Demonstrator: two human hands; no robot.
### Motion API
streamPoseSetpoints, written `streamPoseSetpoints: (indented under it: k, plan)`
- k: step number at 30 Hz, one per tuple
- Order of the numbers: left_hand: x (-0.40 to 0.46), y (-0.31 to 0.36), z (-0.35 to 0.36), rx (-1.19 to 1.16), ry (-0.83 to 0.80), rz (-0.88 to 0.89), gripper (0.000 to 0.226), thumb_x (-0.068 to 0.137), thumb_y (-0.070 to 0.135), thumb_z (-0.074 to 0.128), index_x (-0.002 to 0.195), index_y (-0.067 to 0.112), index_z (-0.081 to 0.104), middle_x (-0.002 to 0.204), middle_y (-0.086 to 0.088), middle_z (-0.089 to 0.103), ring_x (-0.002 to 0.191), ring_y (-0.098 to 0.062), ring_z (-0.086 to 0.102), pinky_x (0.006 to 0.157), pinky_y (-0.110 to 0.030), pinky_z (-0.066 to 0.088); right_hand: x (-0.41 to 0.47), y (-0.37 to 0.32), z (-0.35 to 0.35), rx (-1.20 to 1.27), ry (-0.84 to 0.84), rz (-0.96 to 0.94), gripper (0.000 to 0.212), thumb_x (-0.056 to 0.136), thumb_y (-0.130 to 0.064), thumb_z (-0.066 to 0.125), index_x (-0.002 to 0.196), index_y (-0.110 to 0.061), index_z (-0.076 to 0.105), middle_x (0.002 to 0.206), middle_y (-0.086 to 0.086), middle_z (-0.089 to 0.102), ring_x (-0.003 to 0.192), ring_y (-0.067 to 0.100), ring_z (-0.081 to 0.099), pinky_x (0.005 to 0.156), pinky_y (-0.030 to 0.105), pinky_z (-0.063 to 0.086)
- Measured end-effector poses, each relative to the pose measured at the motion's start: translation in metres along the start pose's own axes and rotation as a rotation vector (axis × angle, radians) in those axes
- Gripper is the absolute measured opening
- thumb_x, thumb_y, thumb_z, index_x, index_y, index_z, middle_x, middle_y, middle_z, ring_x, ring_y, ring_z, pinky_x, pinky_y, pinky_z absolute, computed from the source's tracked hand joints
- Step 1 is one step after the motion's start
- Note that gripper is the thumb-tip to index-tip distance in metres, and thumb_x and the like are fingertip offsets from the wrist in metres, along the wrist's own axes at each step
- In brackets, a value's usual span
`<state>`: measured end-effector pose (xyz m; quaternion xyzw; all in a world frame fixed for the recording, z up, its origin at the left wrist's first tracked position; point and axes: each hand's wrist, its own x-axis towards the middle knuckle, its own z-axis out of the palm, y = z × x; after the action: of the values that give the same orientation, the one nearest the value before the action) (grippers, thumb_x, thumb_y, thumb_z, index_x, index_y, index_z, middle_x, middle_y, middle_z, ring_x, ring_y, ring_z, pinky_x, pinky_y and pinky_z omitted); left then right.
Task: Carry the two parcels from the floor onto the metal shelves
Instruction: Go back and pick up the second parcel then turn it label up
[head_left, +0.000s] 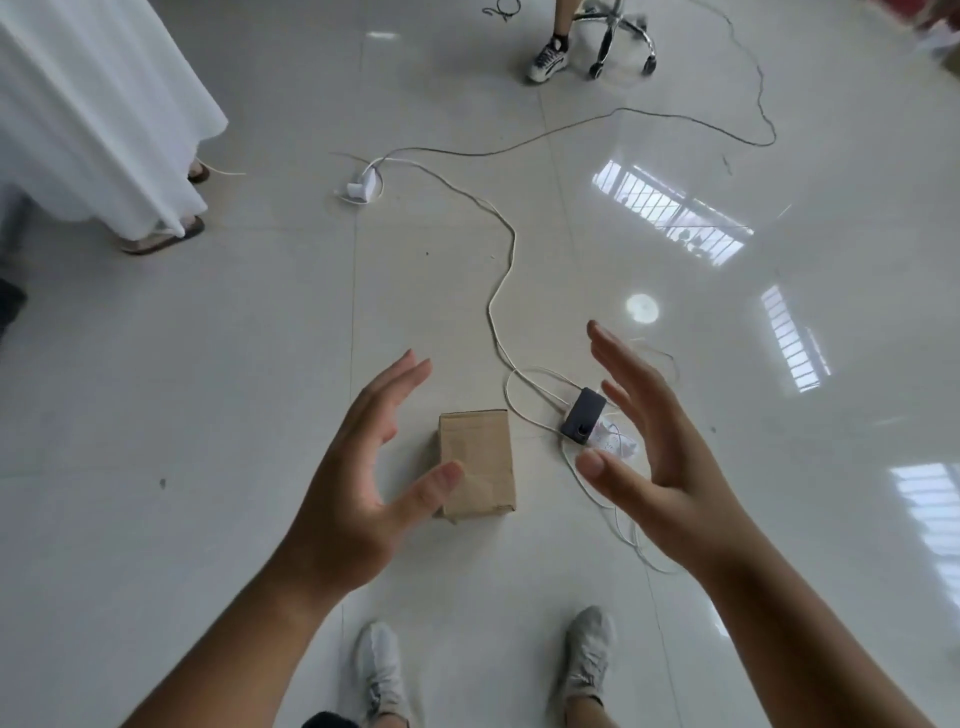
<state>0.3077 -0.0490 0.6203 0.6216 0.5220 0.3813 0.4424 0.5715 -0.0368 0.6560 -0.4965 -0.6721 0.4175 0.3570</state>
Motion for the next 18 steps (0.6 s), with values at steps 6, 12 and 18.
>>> streamPoseSetpoints:
  k: [6,12,18]
  plan:
    - [0.043,-0.173,0.088,-0.005,0.077,-0.158,0.065,0.082,0.054,0.066,0.142,0.056,0.041,0.167,0.019,0.036,0.153,-0.001,0.037,0.117,-0.034,0.040,0.027,0.199,0.042,-0.019,-0.090,0.117,0.081,0.086,-0.068,0.067,0.156,-0.042,0.035,0.170,-0.018,0.034,0.157,-0.003,0.029,0.128,0.030,0.031]
    - [0.070,-0.386,0.160,0.035,0.122,-0.216,0.061,0.079,0.060,0.063,0.137,0.057,0.044,0.156,0.036,0.032,0.155,-0.004,0.034,0.120,-0.037,0.039,0.037,0.435,0.122,-0.062,-0.123,0.195,0.075,0.078,-0.082,0.064,0.146,-0.067,0.036,0.171,-0.023,0.026,0.158,-0.006,0.023,0.129,0.048,0.031]
    - [0.086,-0.559,0.221,0.165,0.095,-0.282,0.075,0.083,0.057,0.070,0.152,0.037,0.046,0.174,0.012,0.019,0.158,-0.005,0.024,0.127,-0.043,0.032,0.040,0.624,0.189,-0.084,-0.145,0.271,0.077,0.081,-0.060,0.080,0.145,-0.064,0.037,0.173,-0.022,0.005,0.163,0.007,0.012,0.129,0.052,0.029]
